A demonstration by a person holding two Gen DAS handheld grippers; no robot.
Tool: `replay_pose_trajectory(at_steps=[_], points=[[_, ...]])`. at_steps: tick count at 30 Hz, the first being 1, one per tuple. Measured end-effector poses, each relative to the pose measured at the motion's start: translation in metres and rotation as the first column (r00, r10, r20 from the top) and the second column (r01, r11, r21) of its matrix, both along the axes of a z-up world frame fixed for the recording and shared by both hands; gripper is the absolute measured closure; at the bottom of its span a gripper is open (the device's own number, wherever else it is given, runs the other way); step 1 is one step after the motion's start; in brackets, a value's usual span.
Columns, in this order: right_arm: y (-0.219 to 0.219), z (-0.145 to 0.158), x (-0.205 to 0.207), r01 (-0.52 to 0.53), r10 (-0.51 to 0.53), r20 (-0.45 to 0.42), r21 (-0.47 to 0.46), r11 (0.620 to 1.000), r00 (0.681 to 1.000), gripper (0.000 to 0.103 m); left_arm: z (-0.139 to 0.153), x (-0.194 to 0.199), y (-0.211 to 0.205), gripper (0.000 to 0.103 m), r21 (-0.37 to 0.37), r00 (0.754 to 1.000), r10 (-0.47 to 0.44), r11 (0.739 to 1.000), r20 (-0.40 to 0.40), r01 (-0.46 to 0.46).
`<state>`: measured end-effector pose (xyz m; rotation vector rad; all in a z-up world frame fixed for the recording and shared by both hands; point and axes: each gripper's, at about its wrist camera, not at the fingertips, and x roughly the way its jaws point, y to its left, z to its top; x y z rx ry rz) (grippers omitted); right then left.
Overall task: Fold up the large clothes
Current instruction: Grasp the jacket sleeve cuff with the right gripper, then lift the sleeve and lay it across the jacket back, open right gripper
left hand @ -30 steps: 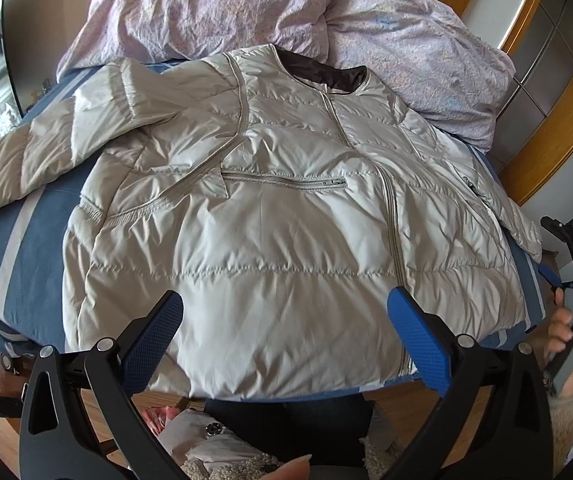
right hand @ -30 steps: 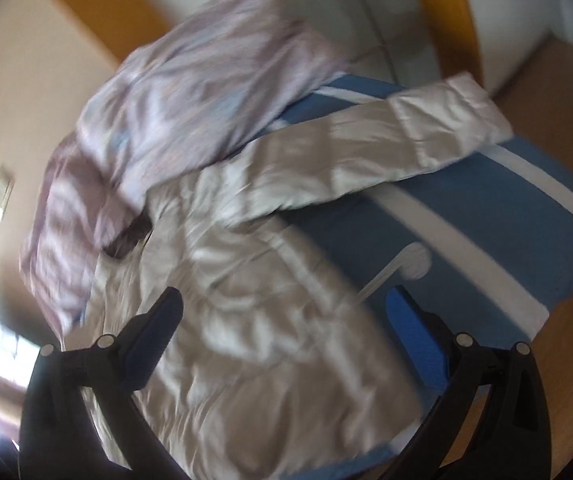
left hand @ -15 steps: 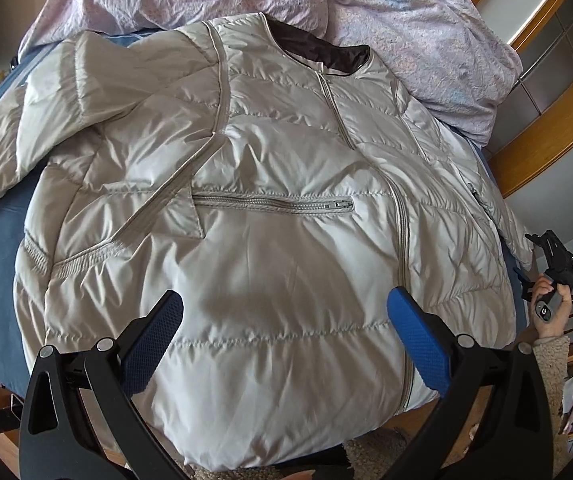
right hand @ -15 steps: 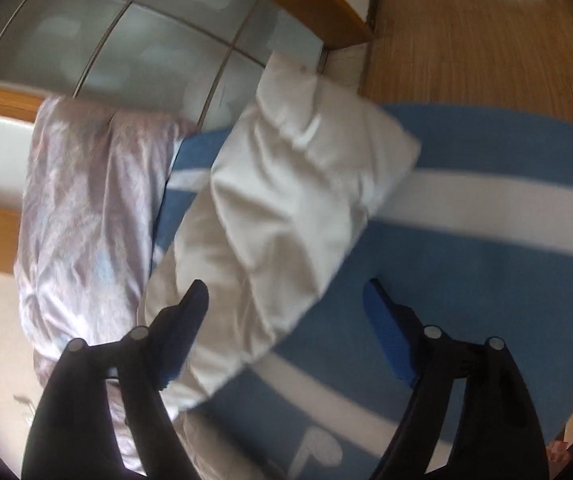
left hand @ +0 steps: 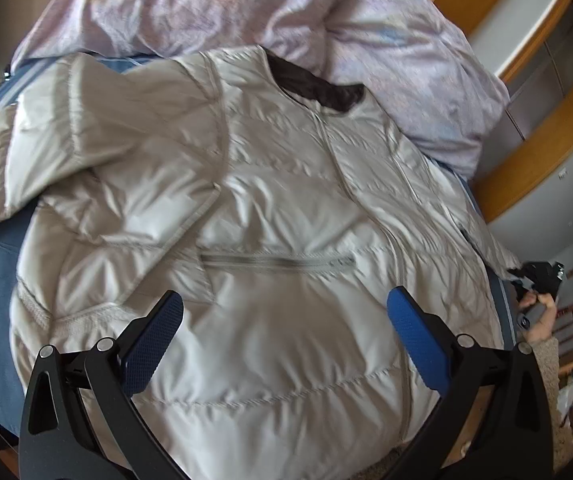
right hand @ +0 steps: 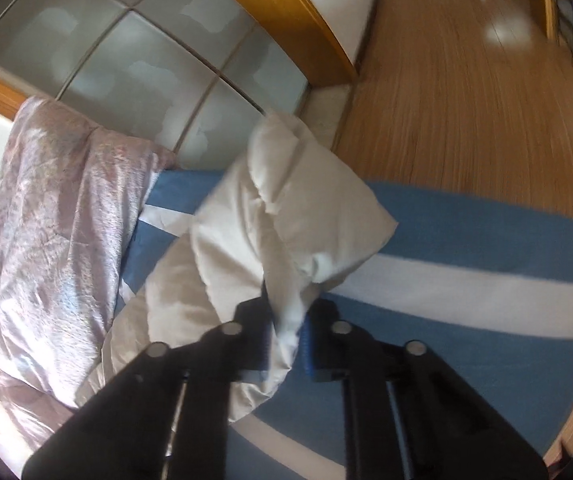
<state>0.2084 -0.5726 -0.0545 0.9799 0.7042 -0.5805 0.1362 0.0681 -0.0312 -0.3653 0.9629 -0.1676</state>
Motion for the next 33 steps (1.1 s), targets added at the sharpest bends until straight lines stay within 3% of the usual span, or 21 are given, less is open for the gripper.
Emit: replay_pose_trajectory(at_steps=[5, 8, 11, 14, 16, 19, 24, 28, 33], points=[[0.028, 0.054, 0.012, -0.051, 0.058, 0.031, -0.193, 0.980, 0.998, 0.096, 0.007, -0.005, 0.035, 0.001, 0.012, 0.991, 0.121, 0.992, 0.062, -0.122], [0.057, 0.091, 0.023, -0.104, 0.131, 0.068, -0.309, 0.945, 0.989, 0.097, 0.014, -0.016, 0.057, 0.001, 0.004, 0.969, 0.197, 0.980, 0.147, -0.200], [0.096, 0.129, 0.037, -0.177, 0.240, 0.109, -0.406, 0.897, 0.965, 0.097, 0.019, -0.021, 0.070, 0.001, 0.033, 0.957, 0.228, 0.971, 0.178, -0.237], [0.149, 0.164, 0.050, -0.259, 0.373, 0.136, -0.508, 0.822, 0.918, 0.097, 0.022, -0.022, 0.084, 0.001, 0.042, 0.952, 0.249, 0.965, 0.176, -0.260], [0.184, 0.181, 0.056, -0.310, 0.461, 0.143, -0.566, 0.764, 0.876, 0.097, 0.021, -0.023, 0.095, 0.001, 0.025, 0.948, 0.269, 0.961, 0.168, -0.277], [0.250, 0.200, 0.060, -0.393, 0.607, 0.129, -0.653, 0.648, 0.784, 0.097, 0.020, -0.029, 0.109, 0.001, 0.005, 0.935, 0.308, 0.949, 0.174, -0.314], [0.341, 0.200, 0.067, -0.530, 0.772, 0.094, -0.676, 0.513, 0.628, 0.097, 0.023, -0.040, 0.125, 0.001, 0.038, 0.899, 0.373, 0.919, 0.228, -0.391], [0.428, 0.173, 0.078, -0.665, 0.877, -0.013, -0.658, 0.355, 0.481, 0.097, 0.022, -0.047, 0.142, 0.001, -0.003, 0.892, 0.400, 0.913, 0.212, -0.408], [0.516, 0.108, 0.077, -0.801, 0.909, -0.231, -0.577, 0.161, 0.348, 0.097, 0.020, -0.060, 0.161, 0.001, -0.039, 0.870, 0.451, 0.891, 0.200, -0.453]])
